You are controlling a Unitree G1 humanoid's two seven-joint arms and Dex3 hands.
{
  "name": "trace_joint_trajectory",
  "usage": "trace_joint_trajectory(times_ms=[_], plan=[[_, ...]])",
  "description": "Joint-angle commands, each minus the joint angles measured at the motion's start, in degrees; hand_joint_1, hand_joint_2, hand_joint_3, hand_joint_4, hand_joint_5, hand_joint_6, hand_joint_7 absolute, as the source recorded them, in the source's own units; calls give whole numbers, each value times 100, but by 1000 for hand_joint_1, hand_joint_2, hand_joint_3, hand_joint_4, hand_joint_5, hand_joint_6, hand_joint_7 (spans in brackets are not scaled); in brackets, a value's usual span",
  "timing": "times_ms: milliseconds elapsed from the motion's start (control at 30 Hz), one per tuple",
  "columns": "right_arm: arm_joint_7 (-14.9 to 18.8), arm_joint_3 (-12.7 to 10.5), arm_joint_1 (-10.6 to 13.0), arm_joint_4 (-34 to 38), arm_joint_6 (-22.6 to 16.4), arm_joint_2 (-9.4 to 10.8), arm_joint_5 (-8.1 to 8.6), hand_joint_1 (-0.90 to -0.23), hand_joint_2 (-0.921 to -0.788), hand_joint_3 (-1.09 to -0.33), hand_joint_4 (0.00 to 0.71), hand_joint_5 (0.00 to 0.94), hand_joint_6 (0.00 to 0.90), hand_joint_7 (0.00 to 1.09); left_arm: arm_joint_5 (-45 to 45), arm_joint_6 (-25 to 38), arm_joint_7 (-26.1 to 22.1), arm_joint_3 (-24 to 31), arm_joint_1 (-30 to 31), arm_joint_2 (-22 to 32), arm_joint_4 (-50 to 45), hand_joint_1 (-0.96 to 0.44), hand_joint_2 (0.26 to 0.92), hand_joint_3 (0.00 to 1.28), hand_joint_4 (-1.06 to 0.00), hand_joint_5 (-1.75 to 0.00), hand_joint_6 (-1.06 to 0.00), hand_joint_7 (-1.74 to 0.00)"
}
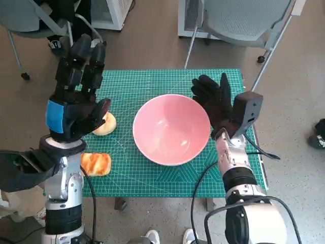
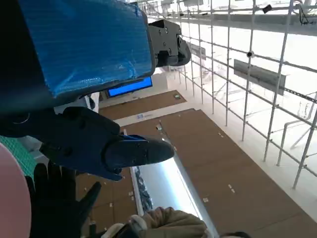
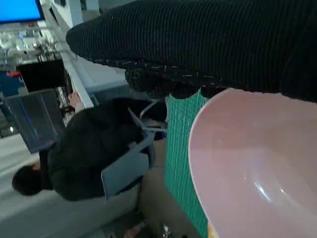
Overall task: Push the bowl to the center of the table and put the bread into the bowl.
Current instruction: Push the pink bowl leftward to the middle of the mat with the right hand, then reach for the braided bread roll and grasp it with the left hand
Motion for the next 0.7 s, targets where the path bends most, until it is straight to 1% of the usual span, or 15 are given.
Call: trace_joint_trajectory(times_ms=[33,133,233,333,433,533,700], plan=[[85,21,-32,66,66,-123,-73,-674,-921,-842,93,1,213,41,89,5,51,12,74,65,-105,-506,921,402,-20,-3,1,-367],[124,34,-74,37,-8,-197,-88,-681,-921,-838,93,1,214,42,92,-4,67,11,85,71,-101,-505,921,404,-19,-3,1,-367],[162,66,-129,-30,-198,-288,-123,-684,-921,-847,97,2,216,43,96,-23,78,8,80,75,-88,-503,920,409,-19,-3,1,-372],[205,65,-176,-82,-384,-340,-120,-678,-921,-857,101,4,220,44,96,-38,81,11,63,75,-60,-502,919,412,-17,-2,1,-374],[356,23,-225,-194,-714,-369,-34,-673,-921,-863,105,5,223,46,94,-53,87,9,34,70,-23,-501,919,415,-16,-1,1,-372],[561,-24,-242,-300,-1025,-350,65,-670,-921,-860,106,5,221,45,86,-68,83,4,0,68,16,-501,918,419,-15,-1,1,-371],[1218,-90,-148,-681,-1701,-255,374,-682,-921,-849,115,8,221,46,84,-137,54,-21,-93,39,148,-500,916,422,-14,-1,1,-367]])
